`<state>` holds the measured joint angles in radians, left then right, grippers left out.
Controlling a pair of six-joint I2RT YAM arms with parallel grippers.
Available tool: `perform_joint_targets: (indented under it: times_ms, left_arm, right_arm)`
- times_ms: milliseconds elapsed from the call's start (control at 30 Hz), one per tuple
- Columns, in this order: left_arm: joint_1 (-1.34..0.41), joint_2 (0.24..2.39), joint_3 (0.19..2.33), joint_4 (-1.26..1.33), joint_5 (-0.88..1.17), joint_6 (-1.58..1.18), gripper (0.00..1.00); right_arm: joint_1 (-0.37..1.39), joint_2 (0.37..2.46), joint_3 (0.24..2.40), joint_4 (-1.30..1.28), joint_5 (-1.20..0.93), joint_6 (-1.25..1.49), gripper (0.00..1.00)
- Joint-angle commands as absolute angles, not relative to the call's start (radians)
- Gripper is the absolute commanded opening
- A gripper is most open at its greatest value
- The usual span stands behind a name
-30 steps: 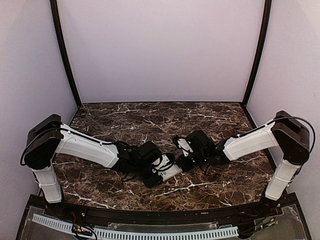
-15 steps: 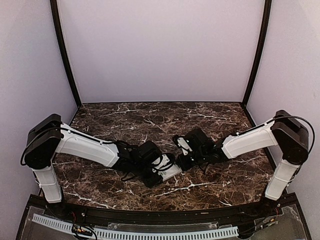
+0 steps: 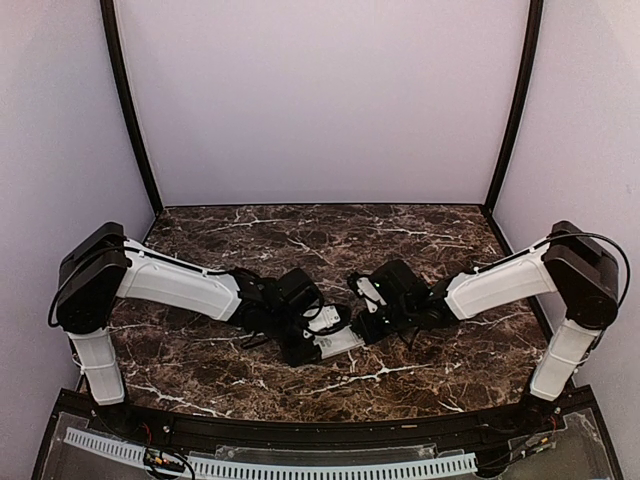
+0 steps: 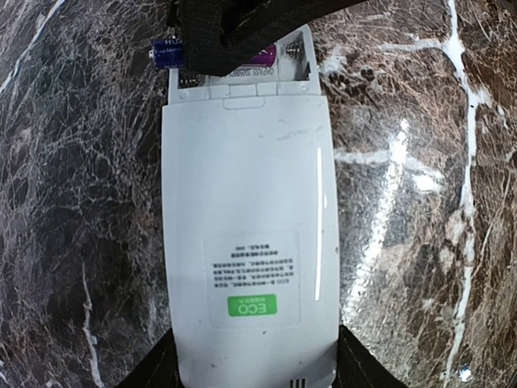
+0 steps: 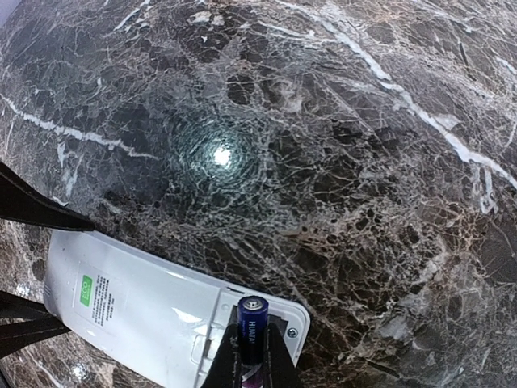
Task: Load the batteries into the remote control
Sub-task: Place the battery in the battery compartment.
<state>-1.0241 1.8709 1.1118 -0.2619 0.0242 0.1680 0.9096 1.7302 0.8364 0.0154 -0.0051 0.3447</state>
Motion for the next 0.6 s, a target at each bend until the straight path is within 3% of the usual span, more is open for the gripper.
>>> perform_joint_targets:
  times_ms: [0, 567]
  left_arm:
    - [-0.970, 1.908, 1.092, -0.423, -0.041, 0.214, 0.00]
    - [-0.963, 1.915, 1.069, -0.449, -0.032, 0.233, 0.00]
  right_arm:
    - [0.913, 1.787, 0.780, -0.153, 0.034, 0.381, 0.00]
    - [0.923, 1.743, 0.795, -0.301, 0.148, 0.472, 0.00]
